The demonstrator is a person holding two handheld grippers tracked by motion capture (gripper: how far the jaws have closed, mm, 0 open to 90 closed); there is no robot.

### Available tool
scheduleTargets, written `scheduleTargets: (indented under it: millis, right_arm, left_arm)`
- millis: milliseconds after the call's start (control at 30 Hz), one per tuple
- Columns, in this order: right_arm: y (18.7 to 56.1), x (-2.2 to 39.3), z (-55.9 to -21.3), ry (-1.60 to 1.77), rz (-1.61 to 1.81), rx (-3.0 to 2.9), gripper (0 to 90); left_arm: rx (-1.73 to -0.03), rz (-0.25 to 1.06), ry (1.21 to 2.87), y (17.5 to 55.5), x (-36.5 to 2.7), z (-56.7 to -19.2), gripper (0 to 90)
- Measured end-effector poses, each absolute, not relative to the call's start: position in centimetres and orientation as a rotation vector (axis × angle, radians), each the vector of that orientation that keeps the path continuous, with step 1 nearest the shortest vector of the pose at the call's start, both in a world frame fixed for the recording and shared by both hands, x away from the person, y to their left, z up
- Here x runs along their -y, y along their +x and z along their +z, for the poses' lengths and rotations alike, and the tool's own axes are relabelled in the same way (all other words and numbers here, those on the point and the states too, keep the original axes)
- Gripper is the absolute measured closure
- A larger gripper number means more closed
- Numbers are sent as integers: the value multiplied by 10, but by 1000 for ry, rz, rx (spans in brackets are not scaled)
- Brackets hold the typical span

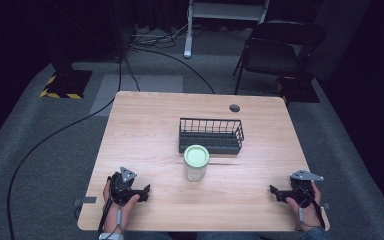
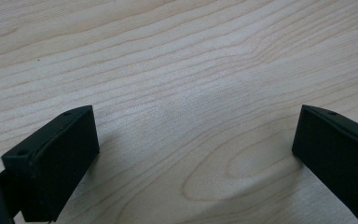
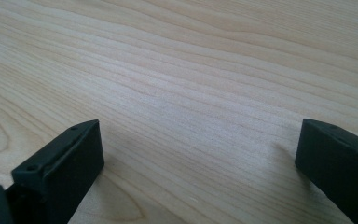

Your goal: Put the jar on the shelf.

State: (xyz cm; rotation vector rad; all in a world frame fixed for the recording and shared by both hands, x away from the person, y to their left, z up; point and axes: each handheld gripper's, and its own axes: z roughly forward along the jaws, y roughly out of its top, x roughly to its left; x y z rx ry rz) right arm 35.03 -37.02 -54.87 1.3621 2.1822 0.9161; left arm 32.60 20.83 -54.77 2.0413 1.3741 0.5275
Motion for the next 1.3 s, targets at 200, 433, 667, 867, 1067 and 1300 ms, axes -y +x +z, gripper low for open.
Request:
scheduleTargets:
  millis: [200,433,667,867,1067,1300]
  right_arm:
    - [350,370,-549,1362,916,-2182,7]
    - [350,370,-549,1362,916,-2183,7]
    - [350,370,-549,1362,916,-2183,7]
    - [350,370,-549,1360,916,-2184,7]
    - [350,370,-549,1360,916,-2184,7]
    - [351,370,-549,1358,917,-2186,7]
  left_arm:
    - [-1377,531,2042,326,-208,-548,2]
    - [-1376,528,2041,326,-207,-547,7]
    - [-1354,529,2037,325,-205,-547,51]
    - [-1329,554,1995,323,-202,-537,35]
    - [-1294,563,1932,319,-200,-521,37]
    - [-1265,594,1896,318,-200,-510,37]
